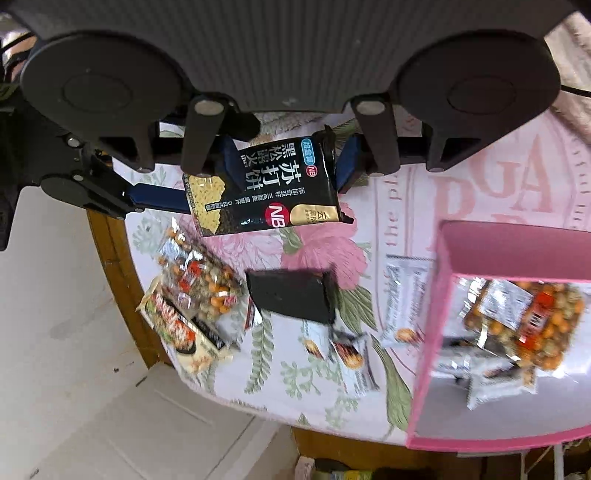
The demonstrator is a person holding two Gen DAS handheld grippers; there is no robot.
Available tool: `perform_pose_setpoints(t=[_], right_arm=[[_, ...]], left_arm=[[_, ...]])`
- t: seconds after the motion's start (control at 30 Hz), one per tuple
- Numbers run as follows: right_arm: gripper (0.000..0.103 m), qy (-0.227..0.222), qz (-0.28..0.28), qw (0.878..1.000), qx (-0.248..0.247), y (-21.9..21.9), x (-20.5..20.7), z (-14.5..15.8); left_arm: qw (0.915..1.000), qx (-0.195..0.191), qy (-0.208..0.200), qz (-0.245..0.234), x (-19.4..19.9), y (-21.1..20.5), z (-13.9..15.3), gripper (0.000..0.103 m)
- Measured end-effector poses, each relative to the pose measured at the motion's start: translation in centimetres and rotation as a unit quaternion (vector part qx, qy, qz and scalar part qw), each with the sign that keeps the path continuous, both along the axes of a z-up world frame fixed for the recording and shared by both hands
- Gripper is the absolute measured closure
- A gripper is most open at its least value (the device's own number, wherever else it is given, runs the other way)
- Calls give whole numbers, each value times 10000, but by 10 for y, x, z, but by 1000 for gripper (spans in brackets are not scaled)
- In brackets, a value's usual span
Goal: Organize snacks
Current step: 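Carry the cracker pack over the pink box and open the left tool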
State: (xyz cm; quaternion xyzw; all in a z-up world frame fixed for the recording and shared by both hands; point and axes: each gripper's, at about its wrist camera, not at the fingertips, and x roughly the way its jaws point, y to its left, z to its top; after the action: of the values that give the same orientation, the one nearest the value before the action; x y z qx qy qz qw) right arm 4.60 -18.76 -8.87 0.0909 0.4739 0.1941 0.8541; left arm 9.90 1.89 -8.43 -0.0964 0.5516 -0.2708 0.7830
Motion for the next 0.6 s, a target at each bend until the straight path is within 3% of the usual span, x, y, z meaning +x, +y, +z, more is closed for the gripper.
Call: perform_pose_setpoints(t=[0.23, 0.4, 0.6], right_arm=[[29, -149, 527, 9983, -205, 24, 16, 24], [30, -421, 828, 9956, -99, 48, 37, 43], [24, -841, 1172, 9895, 77, 85, 74, 61]], left_arm=[[9992, 2, -198, 335, 8, 40, 24, 53], [9971, -109, -405, 639, 20, 75, 43, 53], [9935, -91, -615, 954, 45, 118, 51, 52]])
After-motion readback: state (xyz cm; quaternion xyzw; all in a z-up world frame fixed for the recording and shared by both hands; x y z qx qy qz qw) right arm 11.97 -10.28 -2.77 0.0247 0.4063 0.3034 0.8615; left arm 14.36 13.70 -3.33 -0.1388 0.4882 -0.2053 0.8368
